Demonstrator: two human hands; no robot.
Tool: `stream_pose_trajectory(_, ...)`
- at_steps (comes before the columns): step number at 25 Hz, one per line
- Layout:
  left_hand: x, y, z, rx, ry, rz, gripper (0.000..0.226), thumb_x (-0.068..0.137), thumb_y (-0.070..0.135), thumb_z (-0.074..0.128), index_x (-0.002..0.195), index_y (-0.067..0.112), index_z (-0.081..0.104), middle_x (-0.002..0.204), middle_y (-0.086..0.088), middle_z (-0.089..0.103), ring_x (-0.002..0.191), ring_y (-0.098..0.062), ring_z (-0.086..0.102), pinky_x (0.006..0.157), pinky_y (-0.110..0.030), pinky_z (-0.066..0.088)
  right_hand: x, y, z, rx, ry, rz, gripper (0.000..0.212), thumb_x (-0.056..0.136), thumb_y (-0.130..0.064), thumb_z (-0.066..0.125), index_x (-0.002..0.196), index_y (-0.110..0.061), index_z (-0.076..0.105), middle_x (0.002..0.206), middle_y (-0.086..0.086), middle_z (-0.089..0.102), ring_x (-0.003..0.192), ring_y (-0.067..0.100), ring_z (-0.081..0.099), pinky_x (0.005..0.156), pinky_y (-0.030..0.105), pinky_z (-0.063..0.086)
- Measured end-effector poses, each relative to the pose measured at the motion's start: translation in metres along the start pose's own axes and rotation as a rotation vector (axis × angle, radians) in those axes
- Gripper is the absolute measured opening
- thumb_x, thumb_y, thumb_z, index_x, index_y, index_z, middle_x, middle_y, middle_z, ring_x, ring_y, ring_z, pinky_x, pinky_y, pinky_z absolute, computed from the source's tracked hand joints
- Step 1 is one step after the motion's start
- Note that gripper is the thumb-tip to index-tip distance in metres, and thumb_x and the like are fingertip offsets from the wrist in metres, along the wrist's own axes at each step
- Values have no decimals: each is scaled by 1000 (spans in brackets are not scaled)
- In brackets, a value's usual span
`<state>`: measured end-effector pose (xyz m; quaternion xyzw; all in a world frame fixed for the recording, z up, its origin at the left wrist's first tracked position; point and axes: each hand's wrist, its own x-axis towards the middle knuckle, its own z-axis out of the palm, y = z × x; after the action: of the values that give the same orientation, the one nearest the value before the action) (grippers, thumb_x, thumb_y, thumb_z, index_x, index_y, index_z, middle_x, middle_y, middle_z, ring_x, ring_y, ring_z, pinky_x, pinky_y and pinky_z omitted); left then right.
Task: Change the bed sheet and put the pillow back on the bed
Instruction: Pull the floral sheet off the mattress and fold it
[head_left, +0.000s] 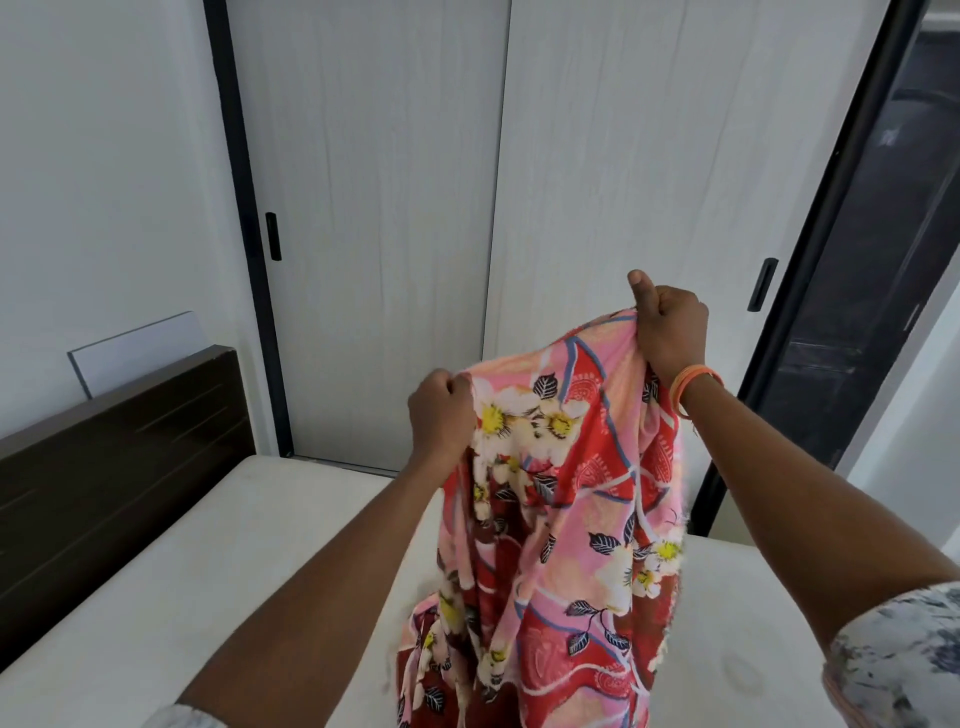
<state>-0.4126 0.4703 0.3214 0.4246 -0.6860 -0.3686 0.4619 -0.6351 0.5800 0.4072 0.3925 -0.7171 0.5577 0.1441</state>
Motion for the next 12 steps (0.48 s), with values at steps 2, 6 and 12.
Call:
stream_pose_trajectory(2,26,16,-20,-35,-27,0,33,94,21,55,63,8,52,62,-9,54,62,-24,50,59,-33,34,-2,5,1,-43,19,32,65,95,-60,46,52,-13,30,49,4,32,48,17,27,51,34,25)
stream_pose_trajectory(6,60,61,-77,249,-389,335,15,91,26,67,90,12,74,87,0,70,79,-13,64,74,-28,49,-1,15,-2,-53,91,119,65,97,-58,43,55,-10,31,50,5,32,50,17,26,51,37,22)
stream_pose_trajectory(12,66,32,-86,650,-279,516,11,88,10,65,92,8,76,88,-6,73,84,-22,66,75,-31,49,-2,16,5,-12,162,175,65,96,-60,42,57,-9,35,51,5,35,49,16,27,49,35,25)
